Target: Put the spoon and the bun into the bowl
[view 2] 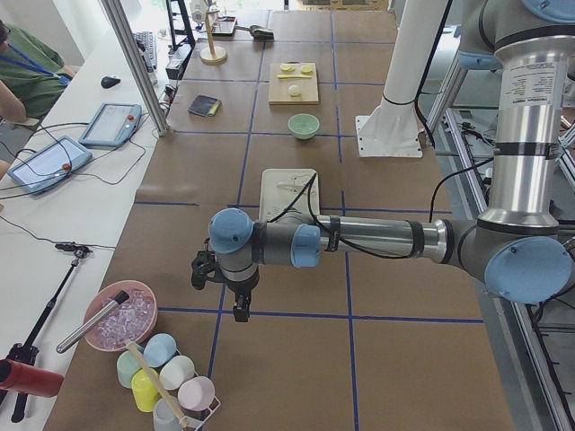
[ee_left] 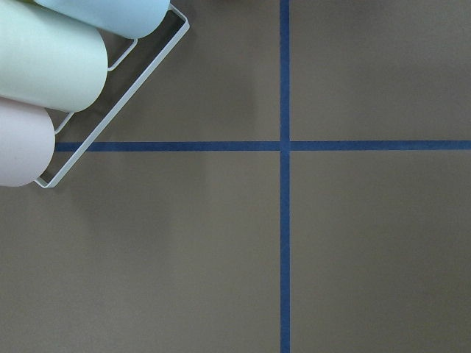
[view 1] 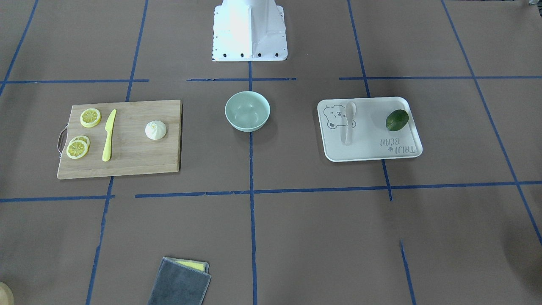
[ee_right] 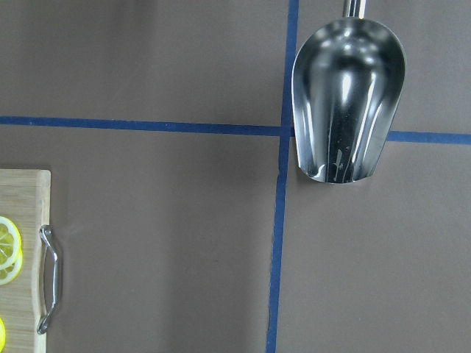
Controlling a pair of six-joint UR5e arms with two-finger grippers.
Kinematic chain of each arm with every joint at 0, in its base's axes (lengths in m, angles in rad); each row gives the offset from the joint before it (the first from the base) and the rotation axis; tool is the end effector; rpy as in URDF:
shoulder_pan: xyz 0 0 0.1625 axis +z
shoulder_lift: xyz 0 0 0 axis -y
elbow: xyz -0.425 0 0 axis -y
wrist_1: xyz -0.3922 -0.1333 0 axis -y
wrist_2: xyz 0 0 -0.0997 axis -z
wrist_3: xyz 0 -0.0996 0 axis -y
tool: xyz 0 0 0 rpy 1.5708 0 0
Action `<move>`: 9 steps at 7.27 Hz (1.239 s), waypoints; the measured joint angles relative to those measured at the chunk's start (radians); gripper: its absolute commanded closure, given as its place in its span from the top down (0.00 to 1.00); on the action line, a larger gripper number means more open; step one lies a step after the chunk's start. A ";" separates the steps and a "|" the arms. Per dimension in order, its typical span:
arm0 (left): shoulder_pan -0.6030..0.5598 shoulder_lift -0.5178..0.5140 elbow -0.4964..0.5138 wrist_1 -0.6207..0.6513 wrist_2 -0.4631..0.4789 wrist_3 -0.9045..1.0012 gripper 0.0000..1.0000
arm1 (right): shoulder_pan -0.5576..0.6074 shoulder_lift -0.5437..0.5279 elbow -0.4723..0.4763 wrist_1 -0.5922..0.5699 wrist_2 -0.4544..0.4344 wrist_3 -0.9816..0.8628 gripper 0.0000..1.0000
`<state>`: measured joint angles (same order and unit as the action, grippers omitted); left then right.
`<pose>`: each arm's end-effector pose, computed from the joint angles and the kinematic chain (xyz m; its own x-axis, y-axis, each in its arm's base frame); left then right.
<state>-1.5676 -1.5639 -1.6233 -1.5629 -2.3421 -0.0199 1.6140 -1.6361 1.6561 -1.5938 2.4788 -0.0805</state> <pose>-0.0623 -0.4914 0.6372 0.7168 0.0087 -0.6972 0.0111 0.9997 0.0238 0.0748 -0.4611 0.6403 0.6161 -0.0515 0.7860 0.0064 0.9982 0.0604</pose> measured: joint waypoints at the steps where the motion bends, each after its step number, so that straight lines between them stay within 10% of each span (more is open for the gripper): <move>1: 0.000 0.000 -0.003 0.000 0.000 0.000 1.00 | 0.001 -0.001 0.001 0.002 -0.002 0.000 1.00; 5: 0.078 -0.024 -0.129 -0.107 0.011 -0.040 1.00 | 0.000 0.006 0.053 0.009 -0.006 -0.002 1.00; 9: 0.389 -0.041 -0.312 -0.243 0.064 -0.490 0.99 | -0.002 0.047 0.110 0.006 0.001 0.002 1.00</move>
<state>-1.1789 -1.6048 -1.9350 -1.8059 -2.2783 -0.5104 1.6119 -1.5892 1.7663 -1.5879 2.4794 -0.0781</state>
